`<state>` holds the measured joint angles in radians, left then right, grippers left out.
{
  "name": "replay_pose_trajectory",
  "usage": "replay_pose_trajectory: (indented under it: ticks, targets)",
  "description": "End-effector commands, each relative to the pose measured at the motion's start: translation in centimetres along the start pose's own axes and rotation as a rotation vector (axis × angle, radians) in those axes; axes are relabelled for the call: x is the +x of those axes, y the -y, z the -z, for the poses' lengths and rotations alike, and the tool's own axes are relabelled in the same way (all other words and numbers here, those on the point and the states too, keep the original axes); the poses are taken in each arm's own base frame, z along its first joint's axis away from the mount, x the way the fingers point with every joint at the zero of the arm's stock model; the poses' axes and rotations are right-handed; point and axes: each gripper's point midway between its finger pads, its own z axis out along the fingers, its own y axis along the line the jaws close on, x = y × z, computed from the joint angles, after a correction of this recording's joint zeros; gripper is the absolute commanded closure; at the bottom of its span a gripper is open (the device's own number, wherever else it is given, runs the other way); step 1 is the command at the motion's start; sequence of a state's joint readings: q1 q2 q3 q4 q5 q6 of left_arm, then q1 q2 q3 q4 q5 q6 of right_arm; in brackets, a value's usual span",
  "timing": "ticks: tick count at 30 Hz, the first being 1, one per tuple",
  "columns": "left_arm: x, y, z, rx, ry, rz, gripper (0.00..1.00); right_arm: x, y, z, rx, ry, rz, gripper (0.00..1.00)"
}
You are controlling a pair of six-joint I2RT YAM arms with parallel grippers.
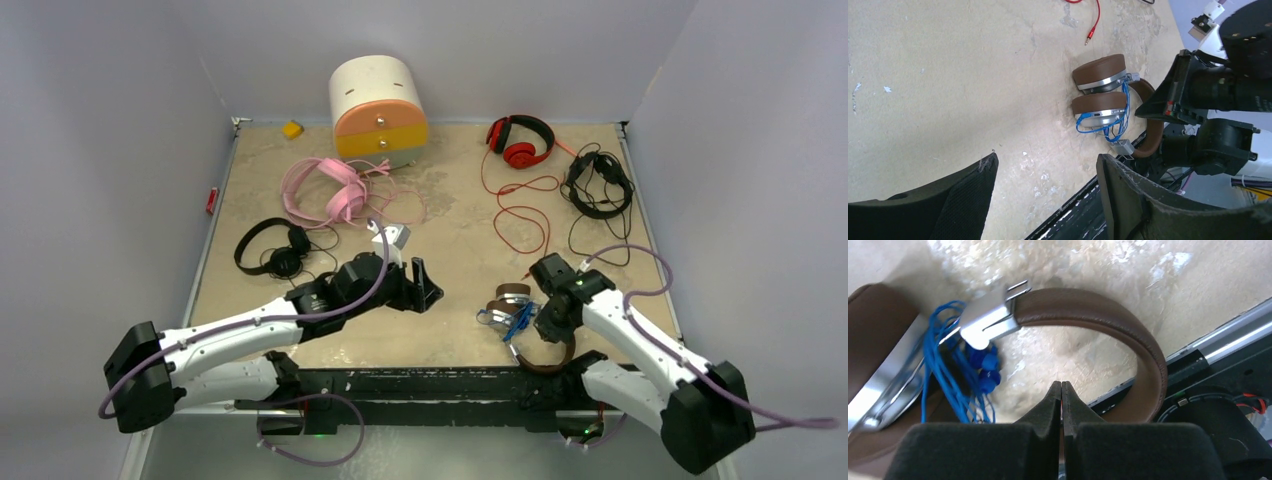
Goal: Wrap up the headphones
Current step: Move the headphones to the corner of the board.
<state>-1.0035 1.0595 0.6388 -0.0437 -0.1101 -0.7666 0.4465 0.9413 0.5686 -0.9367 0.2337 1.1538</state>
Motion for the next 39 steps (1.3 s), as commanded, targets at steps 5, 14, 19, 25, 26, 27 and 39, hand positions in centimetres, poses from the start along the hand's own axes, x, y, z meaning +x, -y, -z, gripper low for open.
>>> replay_pose_trajectory:
  ticks: [5, 14, 19, 25, 26, 27, 39]
  targets:
    - [0.2, -1.3, 1.1, -0.045, 0.010, -0.011, 0.30, -3.8, -0.2, -1.8, 0.174, 0.122, -0.100, 1.00]
    - [0.5, -2.4, 1.7, -0.063, 0.031, -0.006, 0.30, -10.6, -0.6, -3.9, 0.203, 0.161, -0.225, 1.00]
    - [0.4, -3.1, 1.9, -0.087, 0.054, -0.003, 0.30, -14.7, -0.6, -4.3, 0.229, 0.192, -0.312, 1.00]
    - [0.1, -3.8, 2.5, -0.119, 0.079, -0.005, 0.30, -18.0, 0.0, -2.8, 0.228, 0.262, -0.379, 1.00]
    - [0.1, -4.0, 2.6, -0.124, 0.080, -0.007, 0.30, -18.5, 0.0, -2.3, 0.220, 0.282, -0.371, 1.00]
    - [0.0, -4.1, 2.8, -0.127, 0.085, -0.010, 0.30, -18.8, 0.0, -1.8, 0.209, 0.298, -0.358, 0.97]
    - [-0.4, -5.3, 5.8, -0.172, 0.105, -0.017, 0.29, -22.3, -2.7, 4.6, -0.062, 0.508, -0.150, 0.30]
